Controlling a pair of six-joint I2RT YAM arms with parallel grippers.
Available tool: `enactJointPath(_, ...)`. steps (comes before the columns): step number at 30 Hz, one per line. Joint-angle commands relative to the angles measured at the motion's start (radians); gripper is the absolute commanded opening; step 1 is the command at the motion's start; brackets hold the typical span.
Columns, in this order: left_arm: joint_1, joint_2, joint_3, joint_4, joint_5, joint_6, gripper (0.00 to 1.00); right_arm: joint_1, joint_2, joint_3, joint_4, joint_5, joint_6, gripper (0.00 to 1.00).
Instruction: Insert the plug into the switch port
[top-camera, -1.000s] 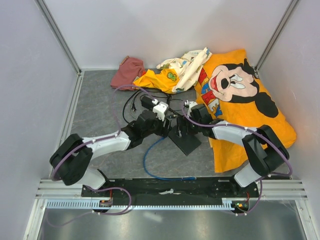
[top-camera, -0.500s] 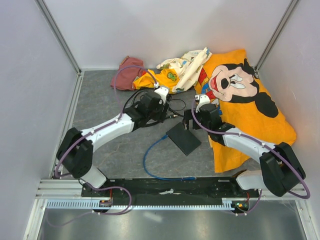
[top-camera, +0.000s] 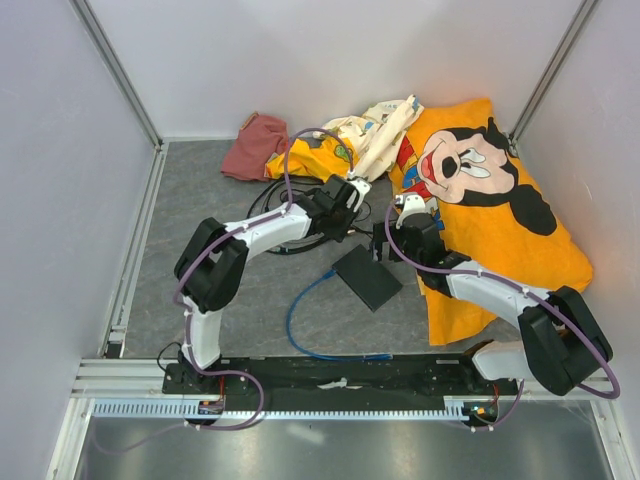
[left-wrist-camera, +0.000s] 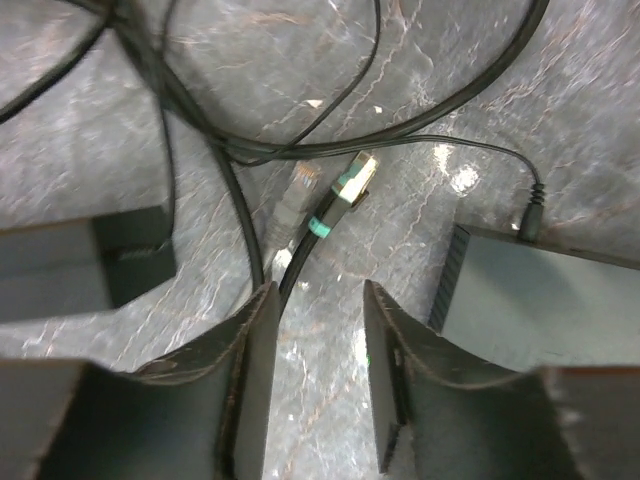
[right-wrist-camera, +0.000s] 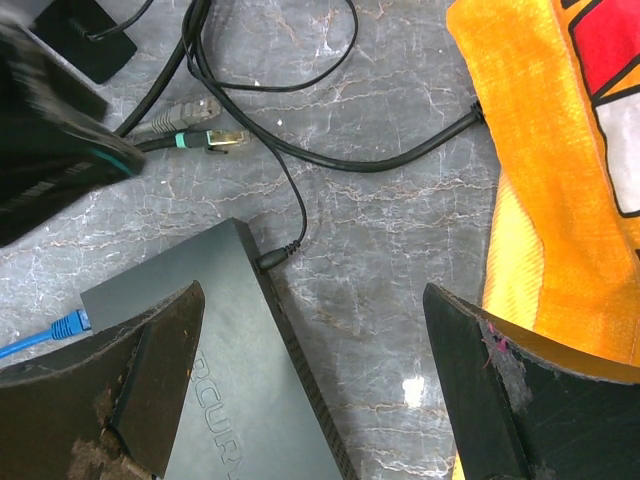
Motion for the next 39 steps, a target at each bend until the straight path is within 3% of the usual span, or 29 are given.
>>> enactJointPath(1,-0.004,0.057,0.071,-0.027,0.019,0.076,0.44,0.000,-0.019,-0.006,0.041,0.023,0.006,0.98)
enactJointPath(14,-0.003,0.169,0.098,-0.082,0.000,0.094,0.40,0.000,0.002,0.000,0.040,0.009,0.006,0.98)
enactJointPath(20,-0.003,0.153,0.051,-0.136,0.028,0.056,0.27,0.000,0.004,0.002,0.037,0.001,0.007,0.98)
enactJointPath(22,-0.001,0.137,0.020,-0.156,0.001,0.037,0.15,-0.002,0.005,0.002,0.037,-0.003,0.007,0.98)
enactJointPath(24,0.005,0.094,-0.024,-0.162,-0.045,0.010,0.01,-0.002,0.004,0.002,0.038,-0.009,0.009,0.98)
enactJointPath(31,0.068,-0.235,-0.179,-0.203,-0.121,-0.059,0.02,0.000,-0.007,-0.004,0.044,-0.017,0.009,0.98)
enactJointPath(39,0.261,-0.551,-0.225,-0.418,-0.257,-0.095,0.02,0.000,-0.025,-0.015,0.079,-0.095,0.004,0.98)
